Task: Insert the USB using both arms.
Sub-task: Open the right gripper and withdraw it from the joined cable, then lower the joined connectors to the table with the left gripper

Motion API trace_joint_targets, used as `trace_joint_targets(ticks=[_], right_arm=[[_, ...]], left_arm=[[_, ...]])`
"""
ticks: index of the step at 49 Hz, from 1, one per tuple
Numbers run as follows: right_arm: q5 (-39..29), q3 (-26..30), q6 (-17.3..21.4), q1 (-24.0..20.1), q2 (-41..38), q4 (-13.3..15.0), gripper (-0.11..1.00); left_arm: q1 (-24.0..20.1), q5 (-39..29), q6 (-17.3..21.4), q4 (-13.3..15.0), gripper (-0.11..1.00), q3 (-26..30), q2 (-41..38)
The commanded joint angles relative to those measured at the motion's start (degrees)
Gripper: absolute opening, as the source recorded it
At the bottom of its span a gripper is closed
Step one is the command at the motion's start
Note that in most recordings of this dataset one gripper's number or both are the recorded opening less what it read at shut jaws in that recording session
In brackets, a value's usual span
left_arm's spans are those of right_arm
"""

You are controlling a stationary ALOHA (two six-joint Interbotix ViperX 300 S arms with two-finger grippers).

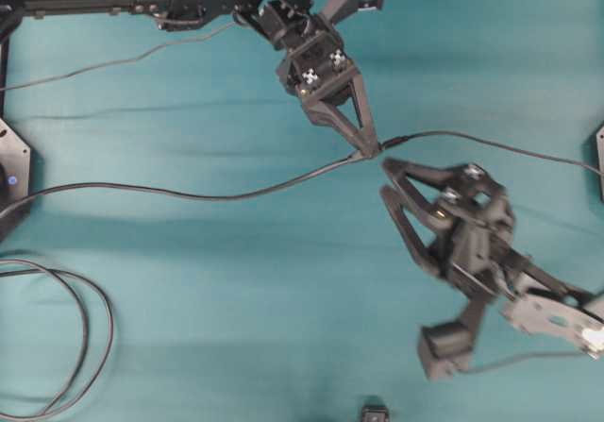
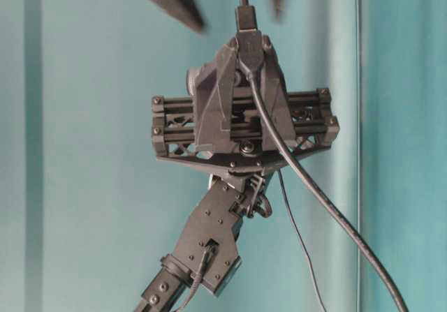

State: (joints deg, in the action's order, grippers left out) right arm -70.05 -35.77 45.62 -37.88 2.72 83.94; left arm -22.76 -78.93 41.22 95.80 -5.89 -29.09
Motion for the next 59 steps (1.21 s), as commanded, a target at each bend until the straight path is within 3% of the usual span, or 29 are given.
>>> trace_joint_targets(ticks=[1,8,16,23,29,36,42,53,59], right_arm=[[-3.08,2.46,0.26,-1.14,2.64,-1.14,0.75],[-7.73,4.92,0.26,-2.37,2.81,-3.34,0.74],[-8.88,8.0,2.2,-3.43,3.6,-4.22,0.74],[-8.96,9.76,8.17,-3.43,6.33,-5.01,0.74],[-8.88,9.58,15.12,-3.43,9.76,-6.77,0.74],[-8.88,8.79,19.16,-3.43,13.18,-10.2,0.74],[-9.49,8.35,20.74,-3.43,14.59,-11.43,0.74],[-10.99,8.17,21.71,-2.81,14.94,-14.15,0.74],[-11.07,8.0,23.29,-2.29,15.38,-15.56,0.74]], left_arm=[[0.18,0.44,-0.62,0.09,0.28,-0.7,2.64],[0.44,3.87,-1.49,-4.39,0.28,-2.99,3.6],[1.14,10.63,-4.48,-15.64,0.28,-4.04,5.8],[2.02,18.63,-5.54,-24.7,0.28,-4.13,8.35],[3.43,25.49,-5.54,-28.21,0.28,-4.48,9.49],[6.06,30.76,-5.45,-34.19,0.28,-4.66,9.49],[9.67,36.39,-6.06,-43.68,0.28,-4.75,9.49],[13.62,42.89,-11.78,-54.14,0.28,-5.8,8.79],[15.56,44.03,-13.97,-61.61,0.28,-5.71,8.44]])
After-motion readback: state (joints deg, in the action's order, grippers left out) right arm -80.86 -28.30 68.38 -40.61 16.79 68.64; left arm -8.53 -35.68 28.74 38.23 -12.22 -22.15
